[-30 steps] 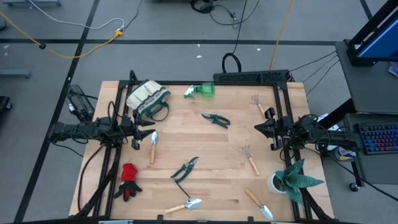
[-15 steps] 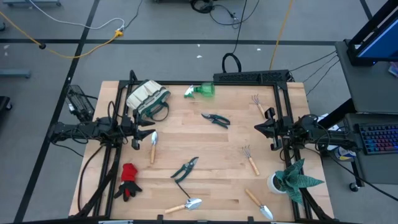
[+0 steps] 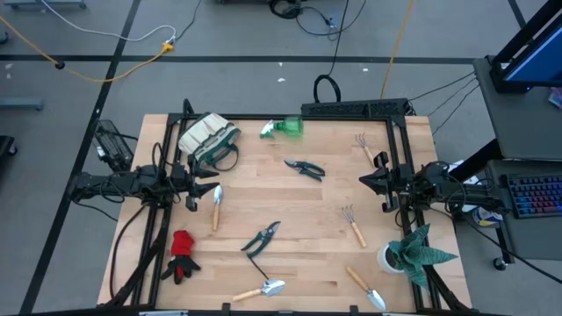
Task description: Pick & Place Garden tools in Gardening bag
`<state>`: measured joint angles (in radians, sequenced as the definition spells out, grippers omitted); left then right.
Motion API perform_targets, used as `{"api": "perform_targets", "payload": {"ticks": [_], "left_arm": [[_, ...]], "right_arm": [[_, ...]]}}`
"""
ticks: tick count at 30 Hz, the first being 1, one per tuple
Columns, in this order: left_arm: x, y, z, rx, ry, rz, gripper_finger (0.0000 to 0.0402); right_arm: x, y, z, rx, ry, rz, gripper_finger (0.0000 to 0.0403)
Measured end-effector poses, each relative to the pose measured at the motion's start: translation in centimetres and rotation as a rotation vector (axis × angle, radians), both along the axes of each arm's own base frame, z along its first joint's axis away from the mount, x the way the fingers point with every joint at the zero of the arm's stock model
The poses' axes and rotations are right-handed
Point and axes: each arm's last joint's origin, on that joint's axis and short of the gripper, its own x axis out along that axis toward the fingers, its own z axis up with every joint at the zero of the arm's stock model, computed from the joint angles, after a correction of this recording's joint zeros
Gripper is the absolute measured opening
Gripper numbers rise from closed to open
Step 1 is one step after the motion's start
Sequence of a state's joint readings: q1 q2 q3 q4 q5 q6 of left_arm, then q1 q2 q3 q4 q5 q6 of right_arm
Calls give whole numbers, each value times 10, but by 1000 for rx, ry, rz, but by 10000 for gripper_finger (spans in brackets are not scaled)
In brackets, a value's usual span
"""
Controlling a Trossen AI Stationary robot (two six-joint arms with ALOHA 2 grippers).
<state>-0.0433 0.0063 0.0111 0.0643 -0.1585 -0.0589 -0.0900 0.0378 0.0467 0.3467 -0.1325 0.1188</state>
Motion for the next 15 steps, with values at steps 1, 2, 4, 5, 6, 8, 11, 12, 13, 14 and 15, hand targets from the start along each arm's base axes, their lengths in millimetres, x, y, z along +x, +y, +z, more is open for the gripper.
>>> {"api": "perform_targets", "payload": {"ticks": [1,2,4,5,6,8,11,12,13,14,15], "left_arm": [[0,0,0,-1,0,0,159],[0,0,0,-2,0,2,159],[0,0,0,-3,0,16,159],[0,1,0,-4,-1,31,159],[0,1,0,-6,-2,50,159],[0,3,1,-8,-5,94,159],[-1,4,1,-11,-9,142,159],[-1,4,1,-10,-10,144,159],[-1,4,1,-10,-11,144,159],[-1,4,1,-12,-12,144,159],[-1,4,1,-15,-12,143,159]], "right_arm": [[0,0,0,0,0,0,4],[0,0,0,0,0,0,4],[0,0,0,0,0,0,4],[0,0,0,0,0,0,4],[0,0,0,0,0,0,4],[0,0,0,-21,-1,-7,4],[0,0,0,-56,-3,-18,4],[0,0,0,-57,-3,-19,4],[0,0,0,-57,-3,-19,4],[0,0,0,-57,-4,-19,4],[0,0,0,-57,-8,-19,4]]}}
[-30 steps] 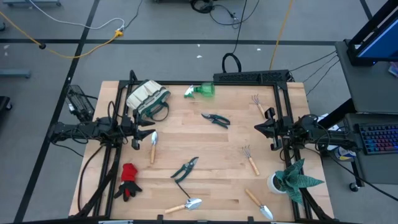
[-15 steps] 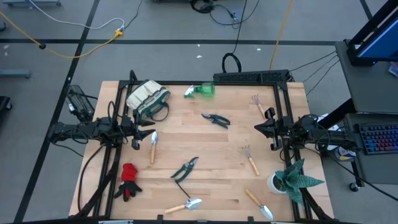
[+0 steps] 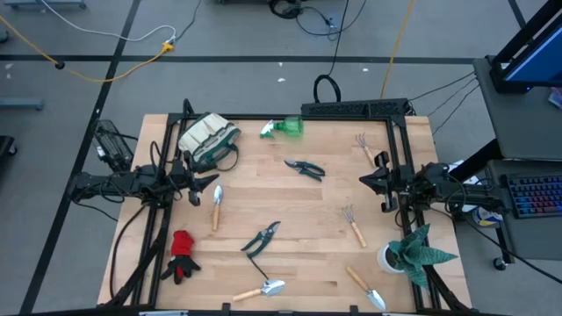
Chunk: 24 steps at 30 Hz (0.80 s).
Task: Pick & Place Garden tools in Gardening bag
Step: Move the brown gardening bag to the center of the table
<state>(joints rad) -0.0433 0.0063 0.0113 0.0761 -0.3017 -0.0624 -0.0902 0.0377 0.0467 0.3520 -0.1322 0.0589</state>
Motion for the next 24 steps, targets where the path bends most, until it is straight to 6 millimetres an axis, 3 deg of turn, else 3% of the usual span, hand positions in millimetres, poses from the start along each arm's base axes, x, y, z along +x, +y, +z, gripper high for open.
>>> {"api": "perform_targets", "payload": {"ticks": [9,15,24], "left_arm": [[0,0,0,-17,-4,-3,159],[0,0,0,-35,-9,-5,159],[0,1,1,-32,-16,36,159]], "right_arm": [[-1,0,4,-18,-45,-9,4],[-3,-2,9,-130,-101,-115,4],[3,-4,10,-122,-90,-187,22]]}}
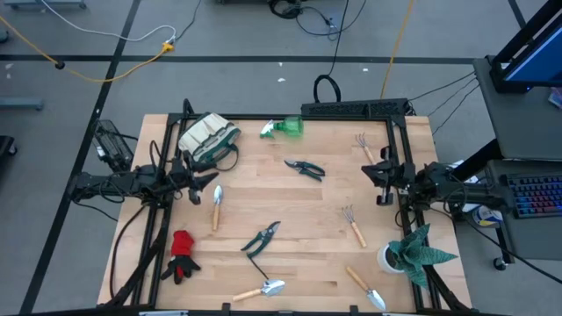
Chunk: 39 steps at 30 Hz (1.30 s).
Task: Pick & Place Garden tools in Gardening bag
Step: Move the brown gardening bag to the center of the table
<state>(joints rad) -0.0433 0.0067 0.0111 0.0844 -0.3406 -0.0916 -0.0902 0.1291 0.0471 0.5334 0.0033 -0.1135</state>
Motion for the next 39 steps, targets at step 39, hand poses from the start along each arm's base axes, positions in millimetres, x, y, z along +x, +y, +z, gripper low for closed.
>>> {"api": "perform_targets", "payload": {"ticks": [39], "left_arm": [[32,23,80,-81,379,226,159]], "right_arm": [[58,-24,20,17,-11,-295,89]]}}
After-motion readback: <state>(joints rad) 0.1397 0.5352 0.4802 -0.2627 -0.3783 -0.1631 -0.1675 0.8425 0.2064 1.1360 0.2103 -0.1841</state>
